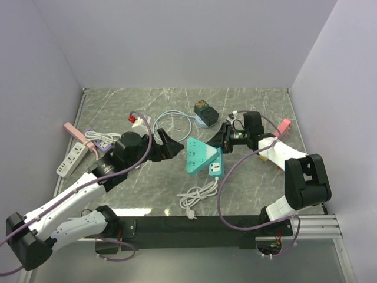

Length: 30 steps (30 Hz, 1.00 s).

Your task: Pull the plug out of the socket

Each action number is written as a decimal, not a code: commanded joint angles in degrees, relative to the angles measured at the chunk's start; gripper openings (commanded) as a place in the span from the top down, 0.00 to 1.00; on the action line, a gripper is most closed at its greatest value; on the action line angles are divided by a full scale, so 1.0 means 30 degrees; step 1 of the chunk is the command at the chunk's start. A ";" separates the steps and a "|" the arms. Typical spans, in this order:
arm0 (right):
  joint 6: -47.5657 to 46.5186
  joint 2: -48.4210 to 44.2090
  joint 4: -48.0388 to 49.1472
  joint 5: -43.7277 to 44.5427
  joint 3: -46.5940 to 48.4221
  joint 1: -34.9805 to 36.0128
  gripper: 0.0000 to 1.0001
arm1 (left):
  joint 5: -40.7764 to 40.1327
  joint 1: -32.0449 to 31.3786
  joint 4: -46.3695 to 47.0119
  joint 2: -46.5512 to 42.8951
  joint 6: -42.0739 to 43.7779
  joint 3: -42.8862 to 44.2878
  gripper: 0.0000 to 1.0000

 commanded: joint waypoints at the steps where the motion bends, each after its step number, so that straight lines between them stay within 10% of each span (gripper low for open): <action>1: 0.0814 -0.1314 0.2764 -0.2758 0.0220 -0.0012 1.00 | 0.6805 0.1412 0.3985 0.0723 -0.1588 -0.0377 0.01; 9: 0.4530 -0.1783 0.8938 -0.4106 -0.0687 0.0251 1.00 | 1.3193 0.4167 0.9471 0.1311 -0.4461 -0.2015 0.01; 23: 1.0359 -0.0672 1.7113 -0.3199 -0.0952 0.1891 1.00 | 1.4137 0.3875 0.9767 0.2923 -0.3701 -0.1723 0.06; 30: 0.7266 0.0004 1.1888 -0.1971 0.0892 0.3385 1.00 | 1.4341 0.3526 1.1729 0.3449 -0.4549 -0.1550 0.23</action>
